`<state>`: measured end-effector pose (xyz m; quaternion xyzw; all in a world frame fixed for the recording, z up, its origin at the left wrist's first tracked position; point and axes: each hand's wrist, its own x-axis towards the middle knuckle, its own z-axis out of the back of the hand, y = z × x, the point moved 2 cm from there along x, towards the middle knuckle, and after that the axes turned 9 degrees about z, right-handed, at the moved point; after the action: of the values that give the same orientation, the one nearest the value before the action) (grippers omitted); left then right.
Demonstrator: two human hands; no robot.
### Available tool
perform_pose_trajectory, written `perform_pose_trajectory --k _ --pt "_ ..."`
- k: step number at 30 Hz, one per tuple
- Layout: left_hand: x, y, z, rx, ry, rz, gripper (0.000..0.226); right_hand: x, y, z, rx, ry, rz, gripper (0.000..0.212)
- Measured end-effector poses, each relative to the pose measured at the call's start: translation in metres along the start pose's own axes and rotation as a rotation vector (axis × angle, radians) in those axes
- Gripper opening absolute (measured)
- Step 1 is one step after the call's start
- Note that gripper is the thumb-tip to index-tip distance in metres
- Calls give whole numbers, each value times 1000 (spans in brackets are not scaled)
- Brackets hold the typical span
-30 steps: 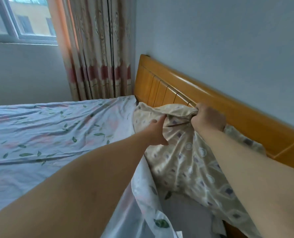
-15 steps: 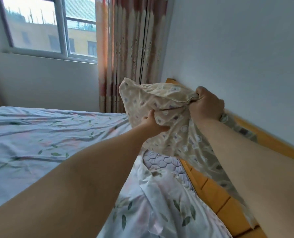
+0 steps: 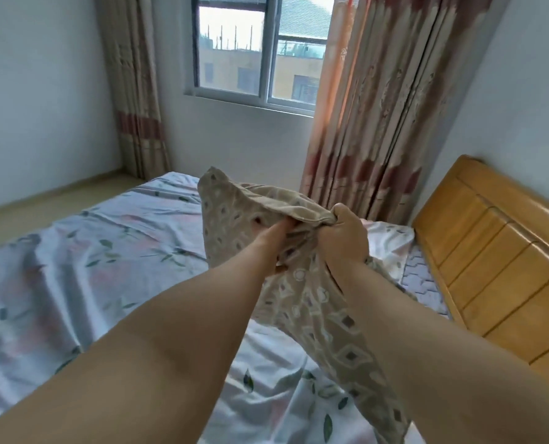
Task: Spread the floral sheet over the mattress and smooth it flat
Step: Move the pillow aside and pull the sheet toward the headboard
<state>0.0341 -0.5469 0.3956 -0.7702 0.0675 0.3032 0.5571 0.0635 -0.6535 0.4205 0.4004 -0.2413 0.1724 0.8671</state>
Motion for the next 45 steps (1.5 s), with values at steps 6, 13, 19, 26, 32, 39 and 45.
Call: perform_pose_trajectory --k 6,13,19,26,32,39,45 --pt "19 -10 94 -36 -167 -180 71 -6 46 -78 310 71 -195 27" --pt "29 -31 142 156 -181 -354 67 18 80 -120 489 -53 -306 33" --pt "42 -22 135 266 -167 -255 65 8 47 -135 533 371 -315 26" --pt "60 7 82 318 -128 -128 53 -12 -28 -116 321 638 -468 43" --pt "71 56 -1 551 -5 -33 46 -45 -108 -51 289 620 -690 22" --pt "69 157 -144 880 204 35 37 -118 -247 60 156 461 -936 32" --pt "59 271 -239 1051 386 129 36 -221 -358 150 -13 352 -1289 38"
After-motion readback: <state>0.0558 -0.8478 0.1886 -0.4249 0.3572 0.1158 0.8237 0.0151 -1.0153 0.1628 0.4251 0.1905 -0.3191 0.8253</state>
